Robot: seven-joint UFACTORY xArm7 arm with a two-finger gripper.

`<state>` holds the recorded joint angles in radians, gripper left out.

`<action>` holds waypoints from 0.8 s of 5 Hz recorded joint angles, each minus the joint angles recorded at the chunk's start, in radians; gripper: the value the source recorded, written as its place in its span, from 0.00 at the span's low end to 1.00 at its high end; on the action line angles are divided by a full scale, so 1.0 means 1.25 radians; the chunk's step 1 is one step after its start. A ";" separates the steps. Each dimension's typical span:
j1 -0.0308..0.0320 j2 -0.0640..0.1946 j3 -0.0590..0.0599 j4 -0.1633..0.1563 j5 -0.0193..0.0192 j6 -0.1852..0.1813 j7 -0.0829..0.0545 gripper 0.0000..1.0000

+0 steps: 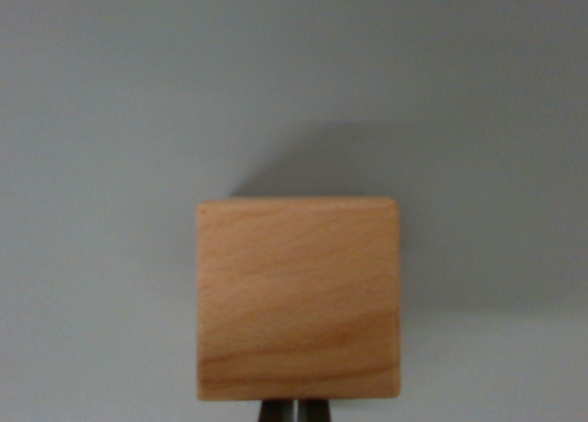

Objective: Push wooden cube

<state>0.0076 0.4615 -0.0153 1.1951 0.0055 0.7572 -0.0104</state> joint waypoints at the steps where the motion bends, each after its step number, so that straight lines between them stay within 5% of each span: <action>1: 0.0000 0.000 0.000 0.000 0.0000 0.000 0.000 1.00; 4: -0.0003 0.037 0.000 0.057 0.0006 0.020 0.000 1.00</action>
<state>0.0073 0.5078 -0.0149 1.2666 0.0063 0.7824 -0.0107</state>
